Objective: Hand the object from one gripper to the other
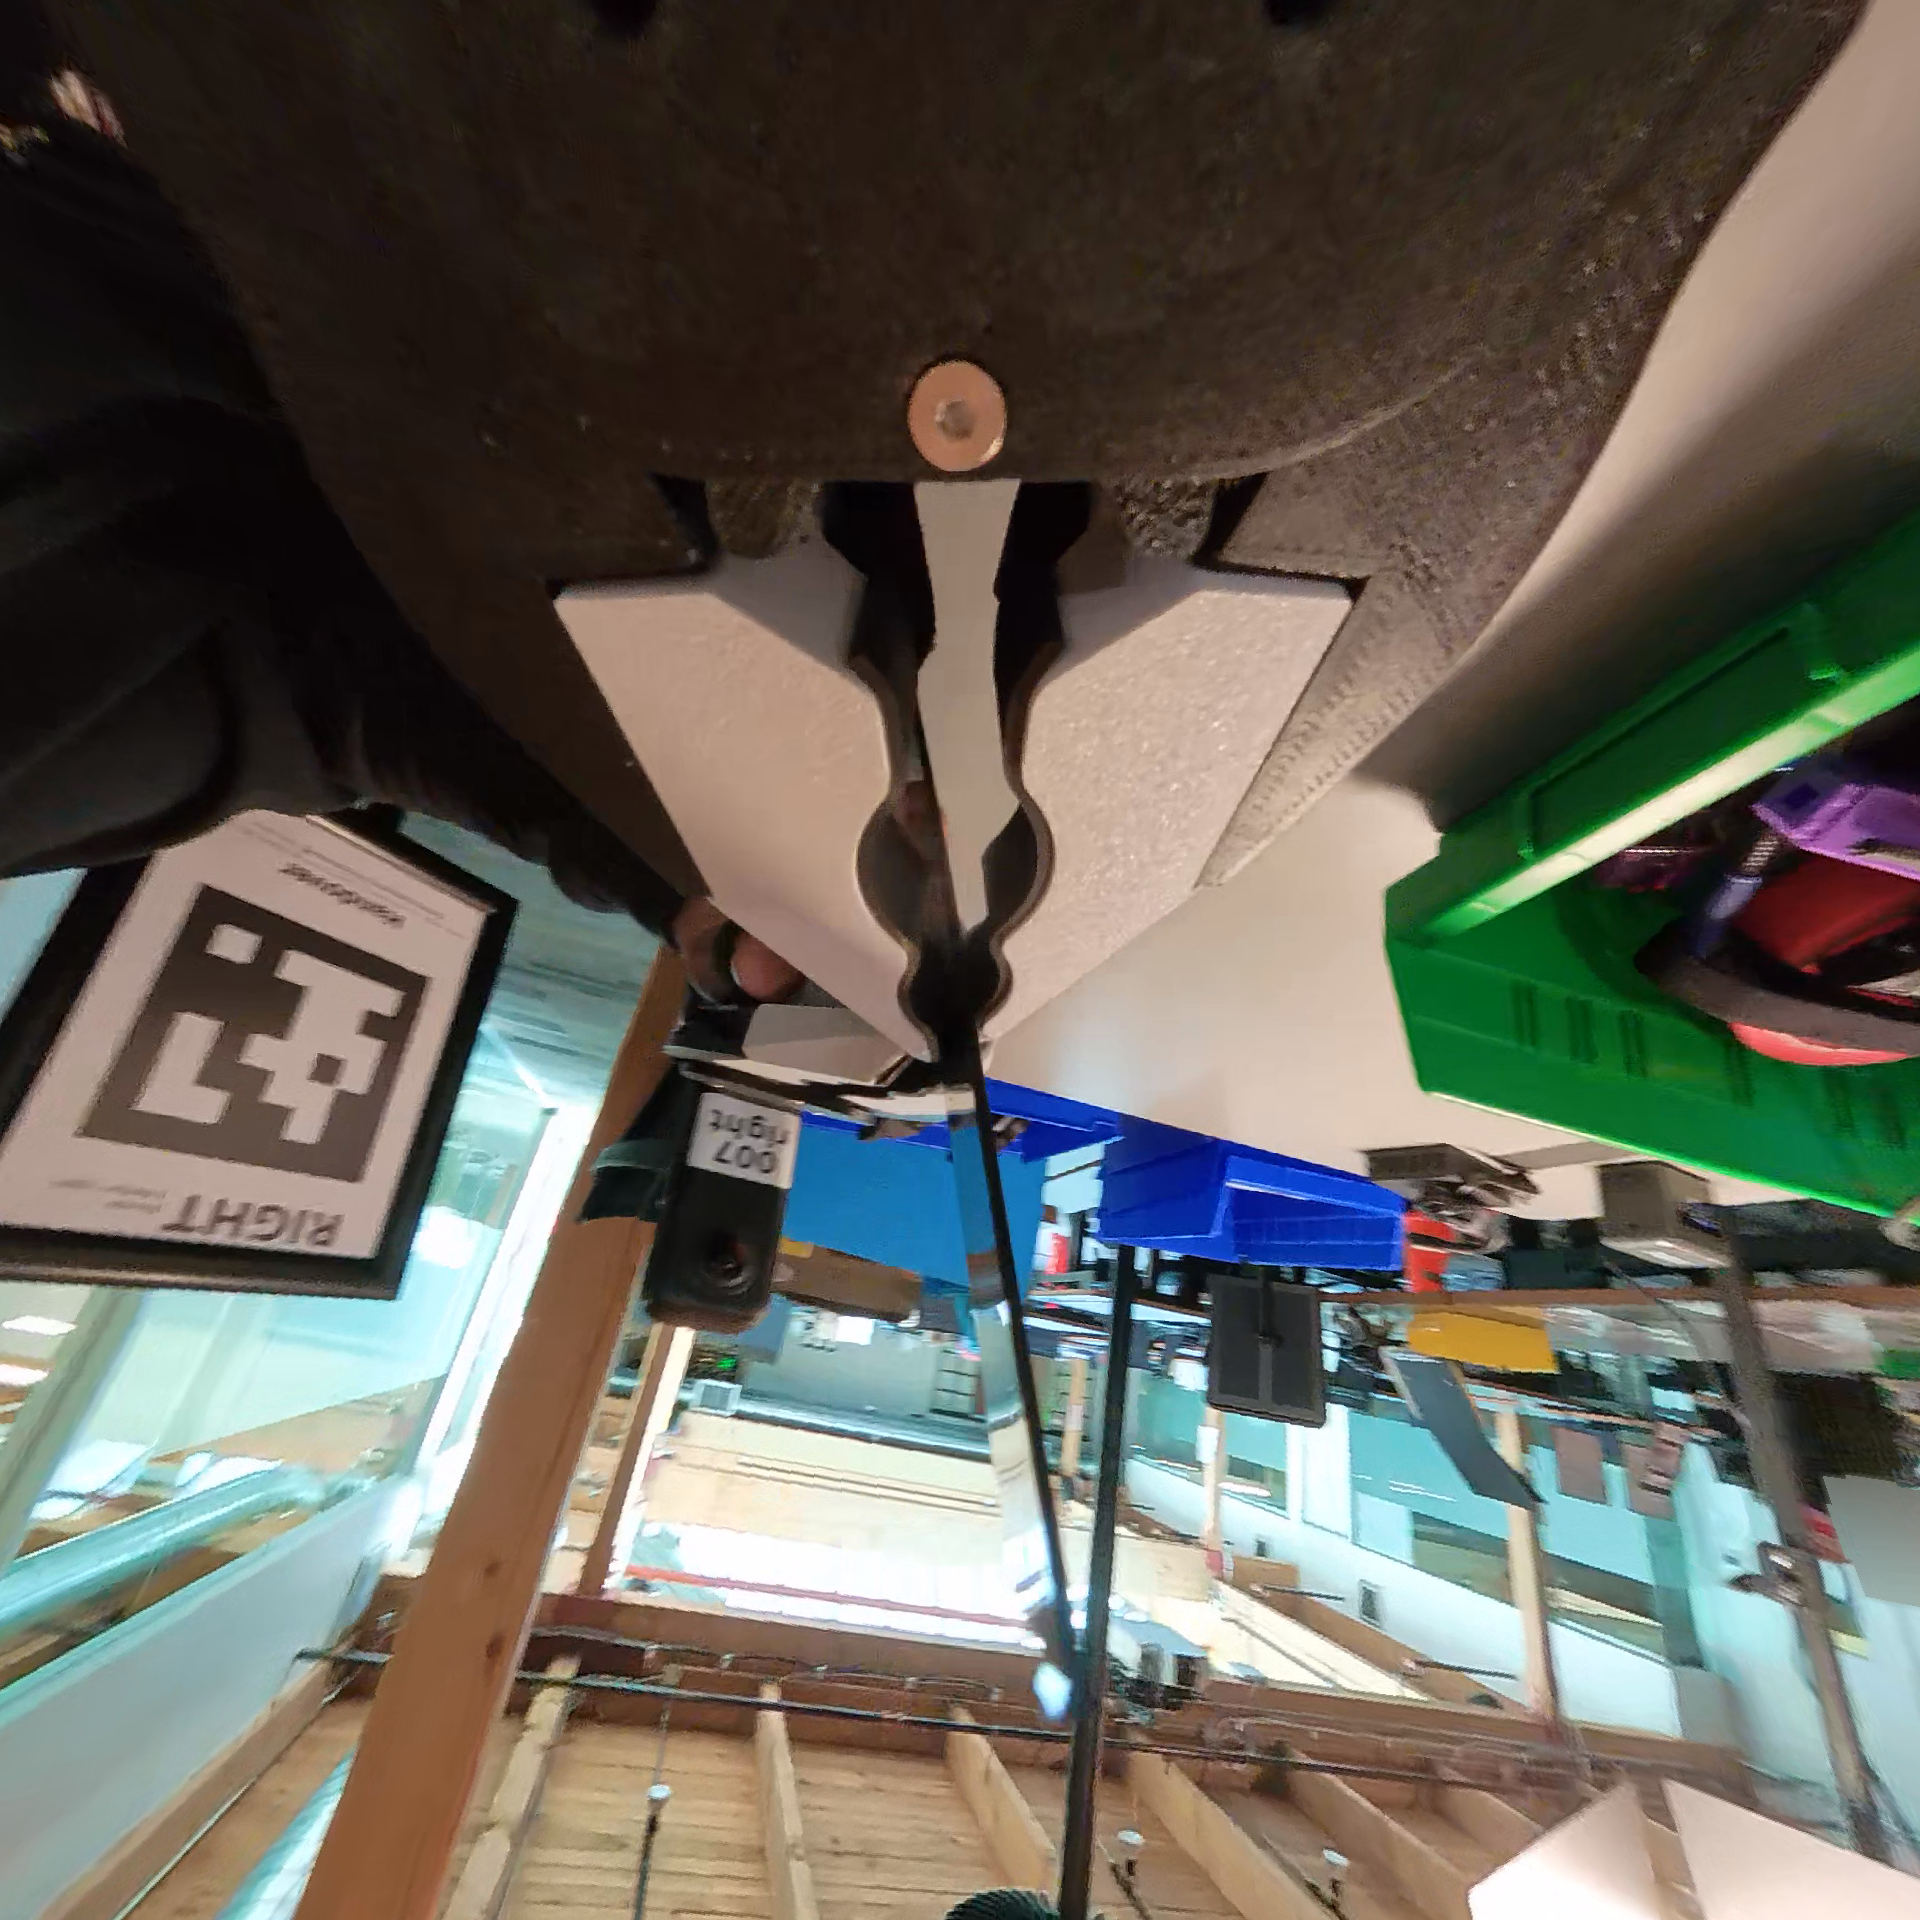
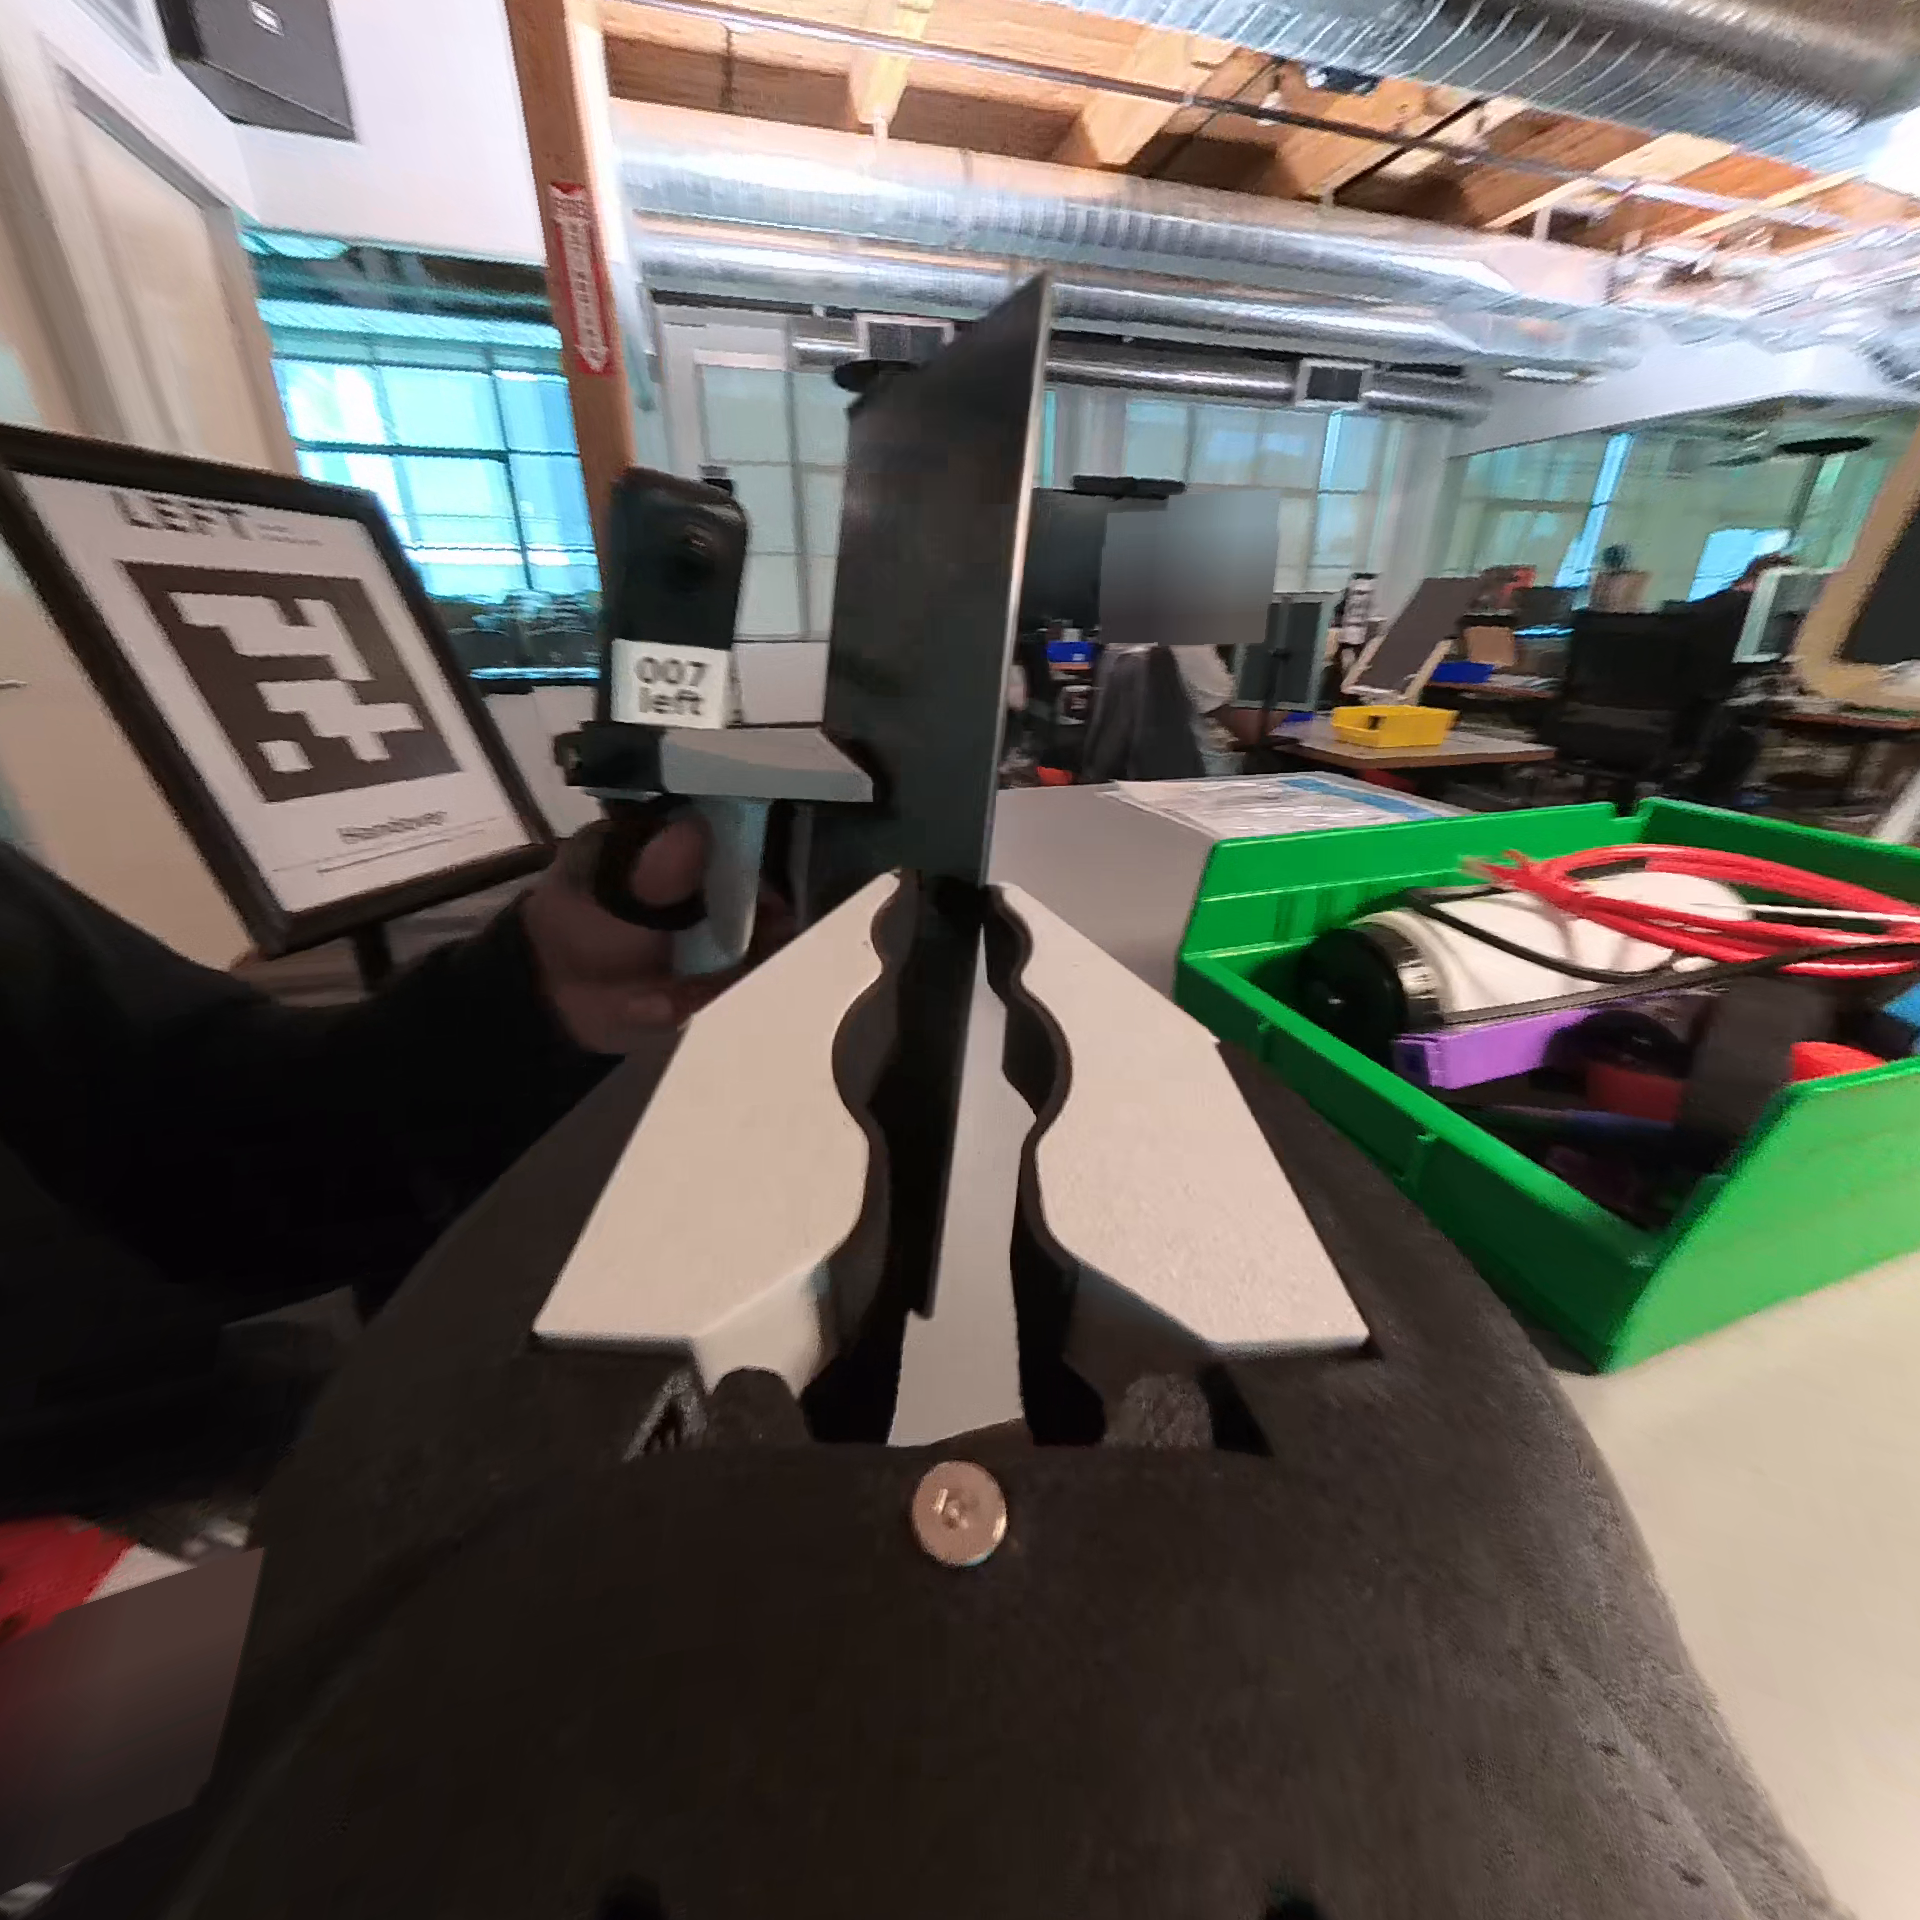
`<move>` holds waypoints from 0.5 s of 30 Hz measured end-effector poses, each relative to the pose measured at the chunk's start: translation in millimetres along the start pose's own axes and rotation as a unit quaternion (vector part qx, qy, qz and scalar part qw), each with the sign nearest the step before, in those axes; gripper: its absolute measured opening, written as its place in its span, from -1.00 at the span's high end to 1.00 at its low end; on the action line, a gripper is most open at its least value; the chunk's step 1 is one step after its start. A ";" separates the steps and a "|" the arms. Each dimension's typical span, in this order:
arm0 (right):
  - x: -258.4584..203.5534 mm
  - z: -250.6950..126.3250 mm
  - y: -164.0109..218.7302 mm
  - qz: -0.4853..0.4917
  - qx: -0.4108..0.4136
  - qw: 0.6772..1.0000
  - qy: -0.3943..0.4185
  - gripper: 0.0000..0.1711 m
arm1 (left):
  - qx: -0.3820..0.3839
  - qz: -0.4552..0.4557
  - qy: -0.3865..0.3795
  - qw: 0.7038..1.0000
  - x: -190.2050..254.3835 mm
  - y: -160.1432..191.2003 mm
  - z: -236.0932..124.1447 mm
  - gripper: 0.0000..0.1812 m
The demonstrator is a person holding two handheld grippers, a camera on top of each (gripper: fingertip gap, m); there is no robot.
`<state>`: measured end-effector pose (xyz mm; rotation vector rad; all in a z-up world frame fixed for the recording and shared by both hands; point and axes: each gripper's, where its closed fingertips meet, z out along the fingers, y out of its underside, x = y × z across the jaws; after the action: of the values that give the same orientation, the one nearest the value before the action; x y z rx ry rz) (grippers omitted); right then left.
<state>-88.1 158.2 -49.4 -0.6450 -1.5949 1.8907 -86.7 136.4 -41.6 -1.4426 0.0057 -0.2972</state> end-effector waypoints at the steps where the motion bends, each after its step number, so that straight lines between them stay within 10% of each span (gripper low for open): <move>1: 3.2 -0.7 -1.0 -0.015 -0.001 1.000 0.016 0.76 | 0.002 0.012 -0.018 1.000 -3.4 -1.9 -1.0 0.98; 15: 5.5 -3.4 -35.1 -0.158 0.030 0.978 0.133 0.55 | -0.051 0.301 -0.190 0.933 -16.4 -6.5 -4.7 0.98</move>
<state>-85.4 168.6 -15.3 -0.5549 -1.3729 1.5416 -104.6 134.5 -38.7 -1.5079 0.1481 0.4940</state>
